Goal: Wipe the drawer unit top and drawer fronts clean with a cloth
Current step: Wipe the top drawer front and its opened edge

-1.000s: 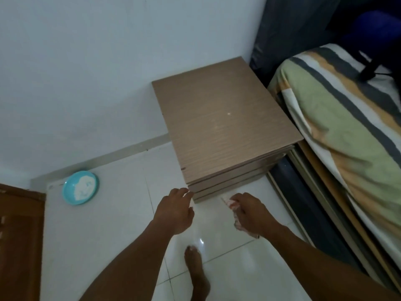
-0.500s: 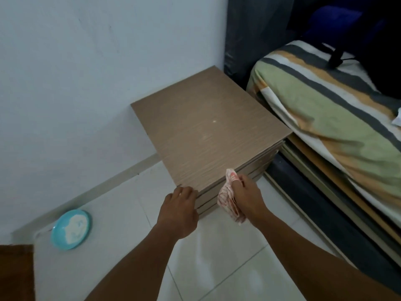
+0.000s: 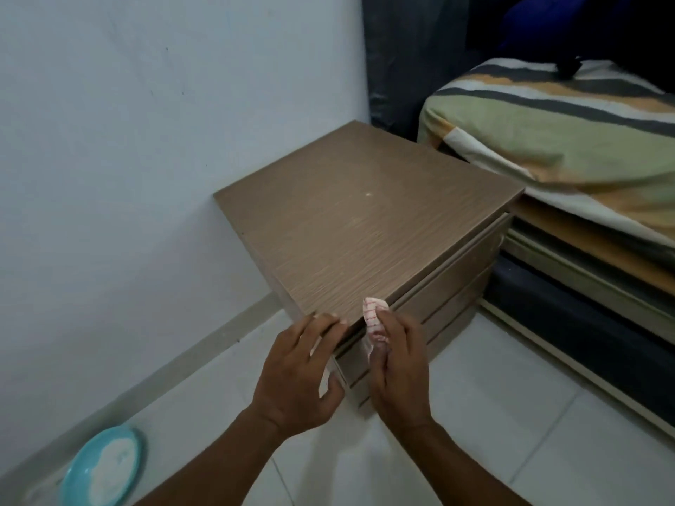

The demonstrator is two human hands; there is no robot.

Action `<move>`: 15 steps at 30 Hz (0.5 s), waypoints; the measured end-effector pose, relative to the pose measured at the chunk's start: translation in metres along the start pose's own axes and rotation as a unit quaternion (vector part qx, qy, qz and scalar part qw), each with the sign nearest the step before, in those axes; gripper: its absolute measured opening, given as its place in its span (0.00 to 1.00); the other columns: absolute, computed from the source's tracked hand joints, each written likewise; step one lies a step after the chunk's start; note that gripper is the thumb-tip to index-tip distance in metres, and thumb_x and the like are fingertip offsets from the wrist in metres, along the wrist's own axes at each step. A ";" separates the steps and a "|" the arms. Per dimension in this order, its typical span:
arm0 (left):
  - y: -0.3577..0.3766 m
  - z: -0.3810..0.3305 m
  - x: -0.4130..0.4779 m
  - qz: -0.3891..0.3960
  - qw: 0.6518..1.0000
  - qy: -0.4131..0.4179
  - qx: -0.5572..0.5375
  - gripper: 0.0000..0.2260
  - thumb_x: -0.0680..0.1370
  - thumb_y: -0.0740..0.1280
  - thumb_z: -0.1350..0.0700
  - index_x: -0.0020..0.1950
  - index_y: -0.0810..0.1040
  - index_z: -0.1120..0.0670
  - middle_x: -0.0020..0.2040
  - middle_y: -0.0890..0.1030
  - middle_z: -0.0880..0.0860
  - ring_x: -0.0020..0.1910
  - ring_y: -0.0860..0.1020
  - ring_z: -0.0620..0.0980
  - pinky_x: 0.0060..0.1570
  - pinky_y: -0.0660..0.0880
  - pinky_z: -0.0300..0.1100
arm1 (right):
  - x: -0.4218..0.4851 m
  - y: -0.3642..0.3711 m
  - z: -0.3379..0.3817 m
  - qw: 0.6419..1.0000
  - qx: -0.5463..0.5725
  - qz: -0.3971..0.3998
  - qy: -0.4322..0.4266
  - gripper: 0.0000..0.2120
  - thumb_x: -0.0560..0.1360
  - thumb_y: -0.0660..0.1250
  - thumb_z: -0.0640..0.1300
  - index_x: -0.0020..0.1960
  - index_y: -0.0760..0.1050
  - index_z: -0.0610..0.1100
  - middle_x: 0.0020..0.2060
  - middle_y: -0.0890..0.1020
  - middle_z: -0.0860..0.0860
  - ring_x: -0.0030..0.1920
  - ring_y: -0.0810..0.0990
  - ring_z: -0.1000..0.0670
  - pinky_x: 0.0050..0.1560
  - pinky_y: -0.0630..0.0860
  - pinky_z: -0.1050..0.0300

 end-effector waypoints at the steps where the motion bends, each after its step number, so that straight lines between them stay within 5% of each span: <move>1: 0.001 0.002 0.000 -0.021 1.000 0.009 0.003 0.33 0.69 0.69 0.49 0.73 0.70 0.55 0.70 0.74 0.54 0.68 0.72 0.55 0.66 0.70 0.48 | 0.002 0.004 -0.001 1.000 0.004 -0.018 -0.023 0.22 0.80 0.55 0.49 0.67 0.74 0.39 0.62 0.77 0.40 0.58 0.77 0.46 0.58 0.80 0.51; 9: 0.001 0.008 0.001 -0.142 0.987 0.074 0.021 0.32 0.67 0.70 0.50 0.70 0.75 0.58 0.68 0.77 0.56 0.66 0.75 0.55 0.63 0.71 0.50 | 0.011 0.023 -0.021 0.979 0.039 -0.126 -0.156 0.21 0.83 0.52 0.54 0.72 0.67 0.47 0.66 0.68 0.46 0.66 0.69 0.50 0.69 0.68 0.64; 15: 0.003 0.006 -0.005 -0.160 0.985 0.071 -0.001 0.31 0.70 0.66 0.51 0.72 0.72 0.59 0.71 0.74 0.56 0.69 0.72 0.55 0.66 0.70 0.52 | -0.010 0.028 -0.024 0.974 0.037 -0.151 -0.164 0.22 0.79 0.62 0.38 0.73 0.68 0.42 0.69 0.71 0.41 0.68 0.70 0.46 0.71 0.64 0.69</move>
Point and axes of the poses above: each hand's wrist, its own x-axis towards the middle knuckle, its own y-axis out of the palm, z = x × y, the point moved 9 cm from there along x, towards the middle knuckle
